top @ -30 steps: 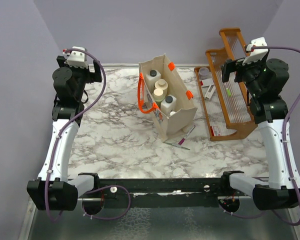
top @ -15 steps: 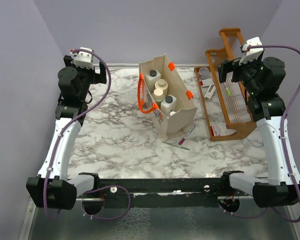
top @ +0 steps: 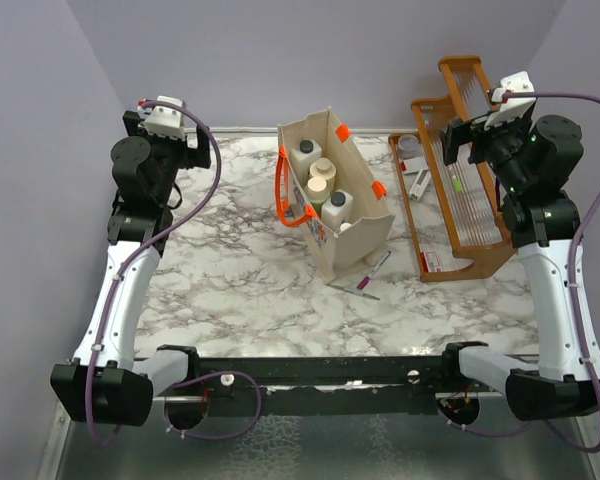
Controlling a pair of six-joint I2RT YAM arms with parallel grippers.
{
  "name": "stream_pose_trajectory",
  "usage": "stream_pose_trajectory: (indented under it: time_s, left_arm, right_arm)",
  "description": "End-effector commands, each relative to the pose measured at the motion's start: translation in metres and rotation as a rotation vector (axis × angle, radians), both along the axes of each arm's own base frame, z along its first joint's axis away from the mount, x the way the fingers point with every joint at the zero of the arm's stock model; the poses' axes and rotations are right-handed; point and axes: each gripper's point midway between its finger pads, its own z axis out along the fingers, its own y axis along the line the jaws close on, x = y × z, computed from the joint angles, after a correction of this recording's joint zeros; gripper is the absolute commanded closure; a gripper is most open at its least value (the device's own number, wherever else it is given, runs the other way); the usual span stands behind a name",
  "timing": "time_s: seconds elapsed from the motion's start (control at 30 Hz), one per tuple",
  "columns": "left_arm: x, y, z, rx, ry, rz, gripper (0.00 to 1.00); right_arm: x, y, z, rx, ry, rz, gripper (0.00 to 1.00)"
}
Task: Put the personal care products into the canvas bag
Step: Reset both arms
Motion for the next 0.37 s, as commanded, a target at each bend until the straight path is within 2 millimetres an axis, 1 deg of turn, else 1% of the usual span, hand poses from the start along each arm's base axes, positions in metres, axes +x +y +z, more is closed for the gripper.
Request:
stream_pose_trajectory:
  time_s: [0.0, 0.23, 0.33]
  left_arm:
    - [-0.011, 0.003, 0.012, -0.001, -0.039, 0.014, 0.01]
    - [-0.011, 0.001, 0.002, -0.001, -0.014, 0.004, 0.01]
    - [-0.011, 0.0, 0.001, 0.001, -0.011, -0.003, 0.01]
  right_arm:
    - [-0.014, 0.003, -0.001, -0.018, -0.015, 0.029, 0.0]
    - [-0.009, 0.002, -0.012, -0.007, -0.003, 0.019, 0.0]
    - [-0.008, 0.002, -0.015, -0.004, 0.001, 0.019, 0.0]
